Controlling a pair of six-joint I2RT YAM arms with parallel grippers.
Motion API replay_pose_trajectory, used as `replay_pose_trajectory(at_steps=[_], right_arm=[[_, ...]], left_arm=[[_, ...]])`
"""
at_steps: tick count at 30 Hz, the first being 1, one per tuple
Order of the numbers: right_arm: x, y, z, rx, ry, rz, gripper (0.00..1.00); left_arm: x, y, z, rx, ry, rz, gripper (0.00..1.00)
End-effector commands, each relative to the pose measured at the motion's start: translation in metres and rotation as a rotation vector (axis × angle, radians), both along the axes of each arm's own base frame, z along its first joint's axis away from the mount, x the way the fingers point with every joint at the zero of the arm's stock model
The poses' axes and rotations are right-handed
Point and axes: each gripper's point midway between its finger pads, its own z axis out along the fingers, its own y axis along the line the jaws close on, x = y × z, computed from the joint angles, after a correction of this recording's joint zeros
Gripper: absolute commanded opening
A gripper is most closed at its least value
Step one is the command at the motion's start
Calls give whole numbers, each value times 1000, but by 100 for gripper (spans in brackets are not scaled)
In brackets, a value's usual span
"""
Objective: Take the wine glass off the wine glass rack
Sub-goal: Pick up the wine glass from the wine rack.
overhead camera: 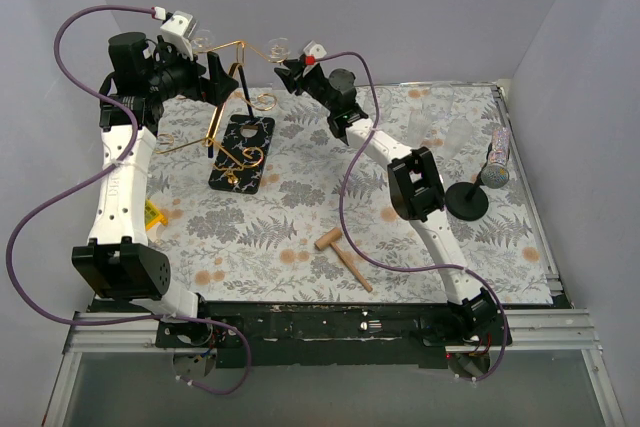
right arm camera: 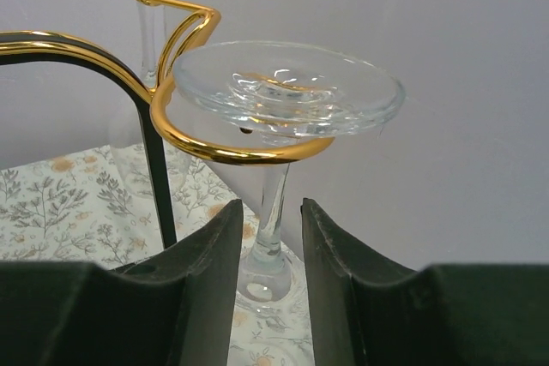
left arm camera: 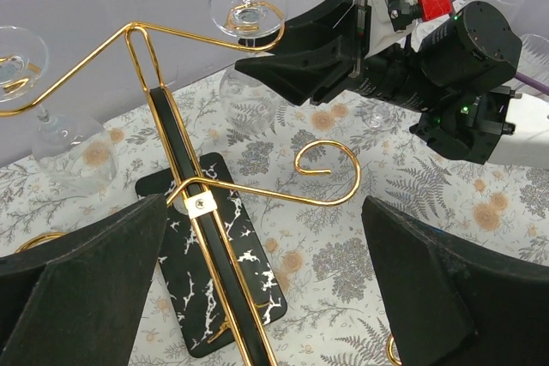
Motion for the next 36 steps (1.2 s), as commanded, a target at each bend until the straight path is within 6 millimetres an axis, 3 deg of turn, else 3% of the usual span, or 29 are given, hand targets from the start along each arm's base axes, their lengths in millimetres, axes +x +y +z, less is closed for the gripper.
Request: replay_pose_trajectory(at_steps=[1, 7, 11, 15, 22, 36], right_arm=[[-2, 5, 17, 59, -42, -7, 40], [-2, 6, 12, 54, -40, -3, 26], [-6, 5, 25, 63, -81, 4, 20], [-11, 5, 42, 74, -128, 22, 1], [-19, -6, 79, 112, -197, 28, 1], [-36, -11, 125, 164, -285, 71, 1]], left_arm=[[-2, -1, 11, -2, -14, 2, 98], [1, -1, 9, -2, -11, 4, 98], [4, -1, 9, -6, -7, 5, 98], [7, -1, 6, -9, 0, 7, 98], [10, 0, 6, -10, -3, 14, 98], [15, -1, 1, -9, 8, 19, 98]])
